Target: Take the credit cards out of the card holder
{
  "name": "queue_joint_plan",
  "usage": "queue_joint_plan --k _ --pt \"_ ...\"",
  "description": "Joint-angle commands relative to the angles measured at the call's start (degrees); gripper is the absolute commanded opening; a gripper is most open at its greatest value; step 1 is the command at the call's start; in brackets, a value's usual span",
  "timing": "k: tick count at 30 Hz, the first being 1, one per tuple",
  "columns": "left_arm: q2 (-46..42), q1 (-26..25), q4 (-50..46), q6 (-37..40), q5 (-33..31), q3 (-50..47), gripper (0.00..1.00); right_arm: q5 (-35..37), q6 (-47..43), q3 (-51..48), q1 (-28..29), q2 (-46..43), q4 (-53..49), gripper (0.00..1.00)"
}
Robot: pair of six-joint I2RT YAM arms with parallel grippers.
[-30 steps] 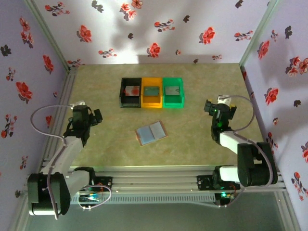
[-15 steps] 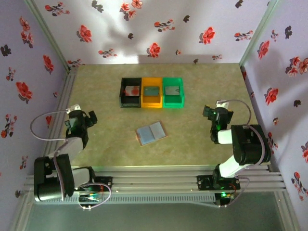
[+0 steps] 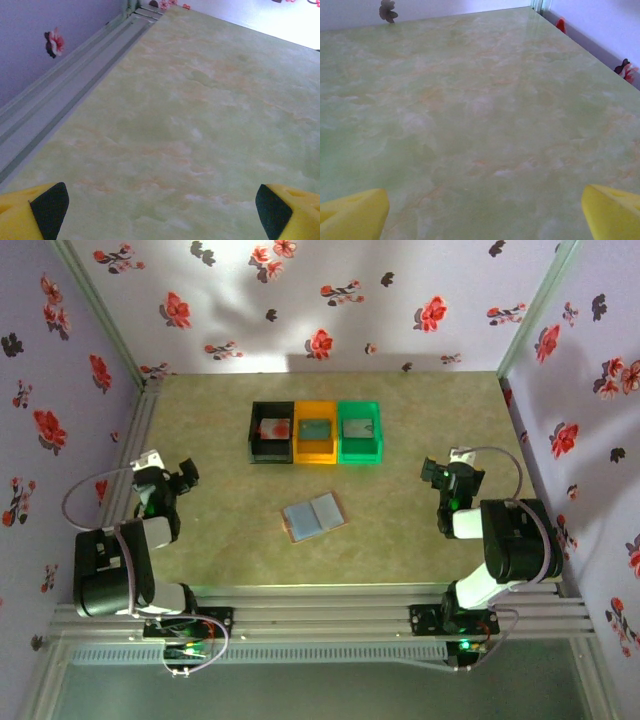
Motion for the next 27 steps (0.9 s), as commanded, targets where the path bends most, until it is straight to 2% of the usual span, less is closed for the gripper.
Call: queue_joint_plan --k 1,6,8,9,11,13,14,19,27 --pt "0.29 0.44 4.41 0.86 2.25 -0.07 1.00 -0.10 0.87 0.54 -0.02 -0.34 0.96 0.99" --pt "0.55 0.06 5.24 2.16 3.44 -0.22 1.00 -0.19 0.82 0.49 0.06 -0.37 1.03 0.99" --pt "0.69 -2.19 6.43 4.73 2.35 -0.68 1.00 -0.19 0.83 0.54 0.06 -0.37 1.05 0.99" --pt "1.29 -4.63 8.69 7.23 0.55 -1.86 1.00 -0.19 0.76 0.45 0.06 -0.44 1.05 0.99" --pt "9.14 -8.44 26.26 10.81 -2.69 -6.88 1.00 -0.08 0.56 0.37 0.26 -0.46 1.24 0.99" --pt "5.90 -9.69 20.06 8.65 -10.21 -6.30 1.00 -0.03 0.56 0.35 0.33 -0.45 1.31 0.99" --pt "7.23 -9.06 21.45 8.24 -10.22 -5.85 1.00 -0.05 0.56 0.45 0.33 -0.38 1.22 0.99" --pt "7.52 -10.29 12.16 9.30 -12.04 -0.09 1.00 -0.40 0.72 0.52 0.15 -0.35 1.07 0.99" --pt "7.77 -10.78 12.68 10.09 -12.29 -0.05 1.00 -0.48 0.83 0.54 0.15 -0.31 0.96 0.99"
